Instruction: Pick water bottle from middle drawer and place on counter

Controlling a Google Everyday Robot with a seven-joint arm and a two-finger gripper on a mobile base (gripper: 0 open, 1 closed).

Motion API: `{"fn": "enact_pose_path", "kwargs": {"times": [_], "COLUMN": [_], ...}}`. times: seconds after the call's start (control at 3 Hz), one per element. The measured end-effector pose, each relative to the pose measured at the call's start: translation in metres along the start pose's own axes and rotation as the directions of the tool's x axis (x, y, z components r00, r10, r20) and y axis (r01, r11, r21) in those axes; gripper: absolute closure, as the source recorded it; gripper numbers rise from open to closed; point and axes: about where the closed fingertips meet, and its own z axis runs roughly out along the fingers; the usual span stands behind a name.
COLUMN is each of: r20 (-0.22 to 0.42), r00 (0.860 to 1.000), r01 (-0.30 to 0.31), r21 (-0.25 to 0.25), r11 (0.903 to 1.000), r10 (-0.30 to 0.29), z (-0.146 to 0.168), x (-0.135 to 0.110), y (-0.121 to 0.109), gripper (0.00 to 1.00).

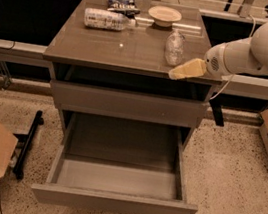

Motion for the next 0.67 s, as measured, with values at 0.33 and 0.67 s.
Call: {"fn": "enact_pose_path", "kwargs": {"times": [0.33, 0.67], "r20": [0.06, 0.123], "r00": [0.998, 0.99], "r01": [-0.034, -0.08], "r21": [0.037, 0.041], "r11": [0.9987, 0.996], "r10": [0.031, 0.074], "z": [0.027, 0.05], "x": [-0.011, -0.021], "y": [-0.021, -0.037], "gripper": [0.0, 0.0]}}
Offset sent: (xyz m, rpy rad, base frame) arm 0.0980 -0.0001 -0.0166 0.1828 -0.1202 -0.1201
